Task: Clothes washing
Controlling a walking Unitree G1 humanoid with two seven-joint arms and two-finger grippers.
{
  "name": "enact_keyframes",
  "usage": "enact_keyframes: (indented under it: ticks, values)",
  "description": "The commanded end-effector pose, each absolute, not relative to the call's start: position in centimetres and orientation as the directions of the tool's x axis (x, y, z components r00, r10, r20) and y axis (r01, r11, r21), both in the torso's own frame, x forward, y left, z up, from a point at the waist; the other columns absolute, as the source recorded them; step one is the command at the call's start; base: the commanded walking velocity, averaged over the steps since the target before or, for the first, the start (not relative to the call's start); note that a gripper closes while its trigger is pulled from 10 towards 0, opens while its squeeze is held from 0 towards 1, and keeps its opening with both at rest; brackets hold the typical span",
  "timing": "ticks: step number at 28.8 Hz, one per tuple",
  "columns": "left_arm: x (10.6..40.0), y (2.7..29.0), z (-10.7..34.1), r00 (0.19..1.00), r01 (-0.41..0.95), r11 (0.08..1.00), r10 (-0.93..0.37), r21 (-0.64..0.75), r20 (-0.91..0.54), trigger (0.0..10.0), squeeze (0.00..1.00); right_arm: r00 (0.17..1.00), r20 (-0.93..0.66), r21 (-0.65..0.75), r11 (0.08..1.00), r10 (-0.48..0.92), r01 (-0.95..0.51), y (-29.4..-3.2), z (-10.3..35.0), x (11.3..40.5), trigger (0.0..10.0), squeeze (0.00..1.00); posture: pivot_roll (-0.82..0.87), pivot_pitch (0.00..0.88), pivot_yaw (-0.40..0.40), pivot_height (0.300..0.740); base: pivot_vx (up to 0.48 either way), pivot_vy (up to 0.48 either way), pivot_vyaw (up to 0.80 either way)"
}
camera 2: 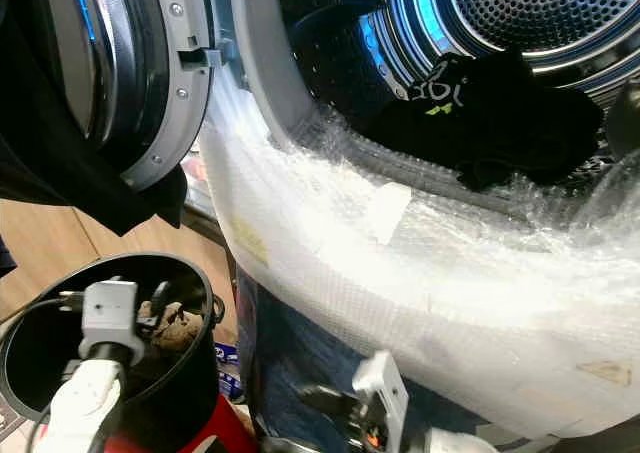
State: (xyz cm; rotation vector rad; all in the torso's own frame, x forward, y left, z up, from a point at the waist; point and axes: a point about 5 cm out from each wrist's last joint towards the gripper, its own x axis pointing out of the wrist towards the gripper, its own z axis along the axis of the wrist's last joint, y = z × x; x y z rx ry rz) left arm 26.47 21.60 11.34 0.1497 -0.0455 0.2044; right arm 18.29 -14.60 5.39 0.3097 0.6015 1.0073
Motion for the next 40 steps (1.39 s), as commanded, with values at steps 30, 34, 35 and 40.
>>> enact_keyframes:
  ticks: [30,34,35,40]
  values:
    - [23.2,29.5,10.7,0.903,-0.295,0.953,0.257,-0.064,-0.343,10.0,1.0,0.413,-0.903,0.125,0.992,0.114,0.0,-18.9,-9.7,14.9,10.0,0.0,0.06,0.037,0.008,0.74,0.0,0.0,0.0]
    - [23.5,29.5,10.4,0.897,-0.274,0.958,0.224,-0.082,-0.381,10.0,1.0,0.414,-0.904,0.127,0.992,0.11,0.014,-18.8,-9.7,15.0,10.0,0.0,0.06,0.047,0.008,0.74,0.0,0.0,0.0]
    - [23.5,29.5,10.4,0.897,-0.274,0.958,0.224,-0.082,-0.381,10.0,1.0,0.414,-0.904,0.127,0.992,0.11,0.014,-18.8,-9.7,15.0,10.0,0.0,0.06,0.047,0.008,0.74,0.0,0.0,0.0]
    - [23.6,29.7,9.6,0.866,-0.257,0.965,0.205,-0.055,-0.455,10.0,1.0,0.398,-0.907,0.143,0.989,0.141,-0.023,-18.2,-9.9,14.9,10.0,0.0,0.05,0.054,0.008,0.74,0.0,0.0,0.0]
